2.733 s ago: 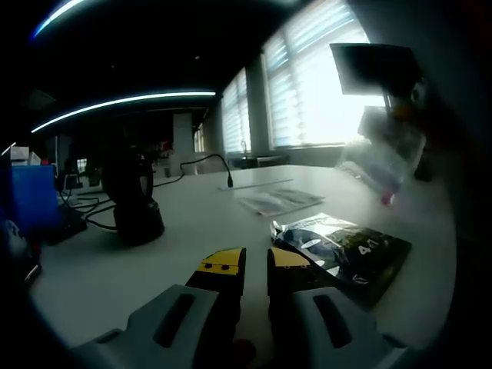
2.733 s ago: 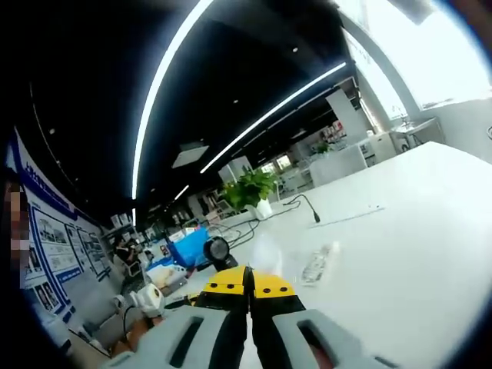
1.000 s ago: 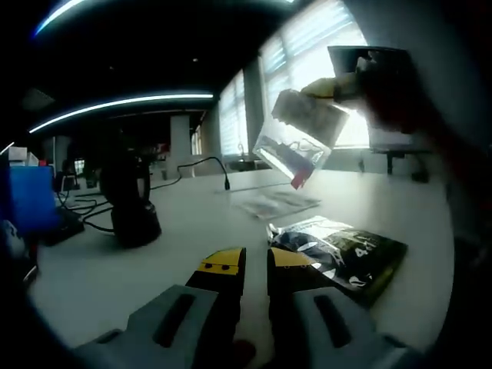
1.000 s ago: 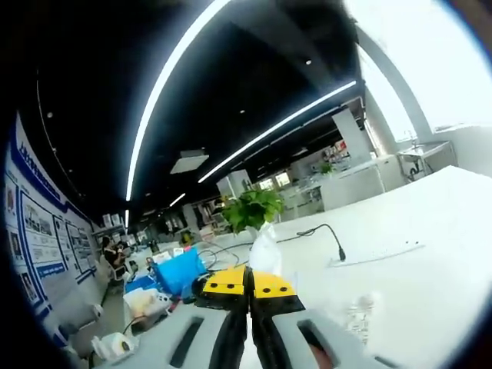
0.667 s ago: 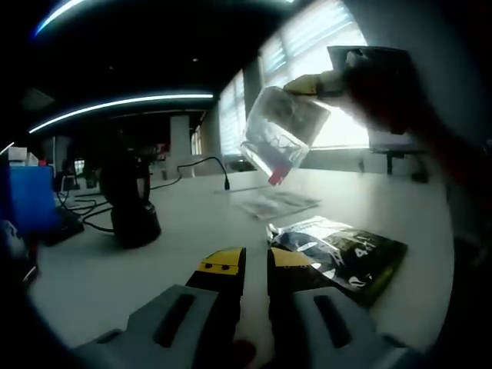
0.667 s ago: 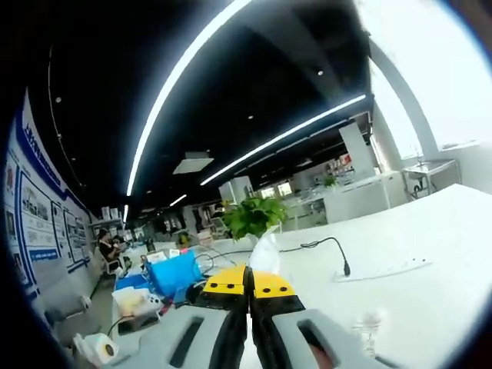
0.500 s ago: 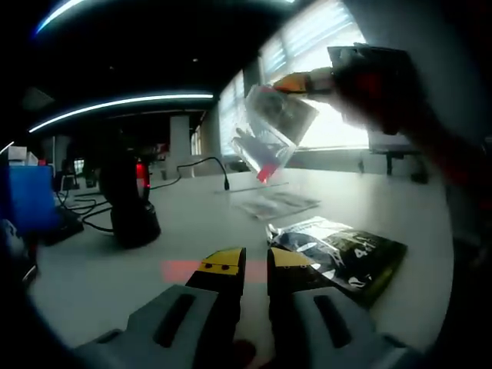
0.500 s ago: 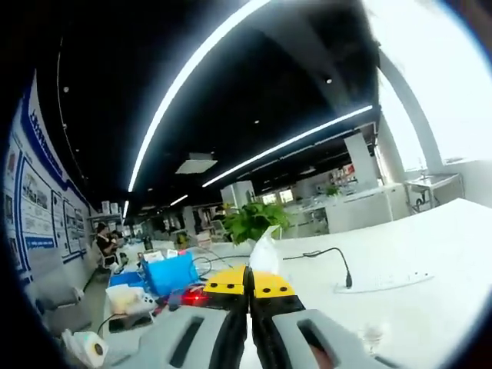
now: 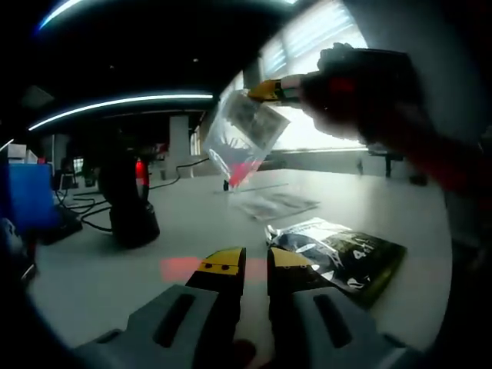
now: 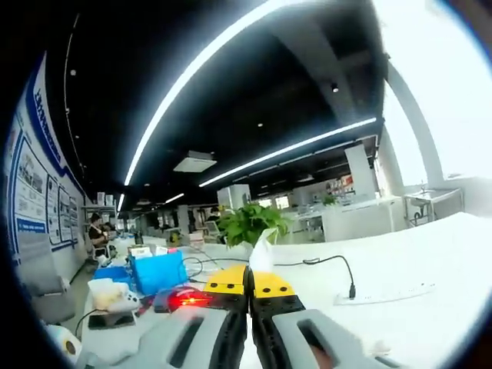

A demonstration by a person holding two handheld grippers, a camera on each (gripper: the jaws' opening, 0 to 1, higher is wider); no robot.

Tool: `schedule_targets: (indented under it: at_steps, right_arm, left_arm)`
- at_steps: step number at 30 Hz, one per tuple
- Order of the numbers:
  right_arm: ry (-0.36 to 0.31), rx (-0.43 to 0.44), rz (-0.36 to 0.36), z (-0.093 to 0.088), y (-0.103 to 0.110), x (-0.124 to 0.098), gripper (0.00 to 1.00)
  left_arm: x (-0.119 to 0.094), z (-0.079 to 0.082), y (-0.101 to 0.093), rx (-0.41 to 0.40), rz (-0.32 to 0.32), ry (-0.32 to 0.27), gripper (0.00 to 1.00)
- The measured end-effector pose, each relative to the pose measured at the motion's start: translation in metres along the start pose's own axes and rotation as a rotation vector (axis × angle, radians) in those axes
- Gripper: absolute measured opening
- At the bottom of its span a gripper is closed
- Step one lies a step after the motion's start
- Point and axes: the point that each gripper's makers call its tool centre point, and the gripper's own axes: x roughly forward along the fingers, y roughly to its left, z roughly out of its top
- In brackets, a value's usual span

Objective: Clip sheet goods on table flip sheet goods clip sheet goods scan sheet goods put sheet goods back to table

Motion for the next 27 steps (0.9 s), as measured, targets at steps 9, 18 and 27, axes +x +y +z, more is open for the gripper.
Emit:
schedule_targets:
  at_steps: [9,18,27]
  right_arm:
    - [-0.004,0.010,-0.019,-0.018,0.006,0.021,0.00]
    - [0.010,0.016,-0.028,-0.032,0.010,0.043,0.00]
    - [0.030,0.014,-0.039,-0.043,0.016,0.058,0.00]
  left_arm:
    - [0.000,0.000,-0.002,-0.002,-0.004,-0.001,0.04]
    - [-0.001,0.000,-0.003,-0.008,-0.007,-0.001,0.04]
    - [-0.002,-0.001,-0.003,-0.011,-0.009,-0.002,0.04]
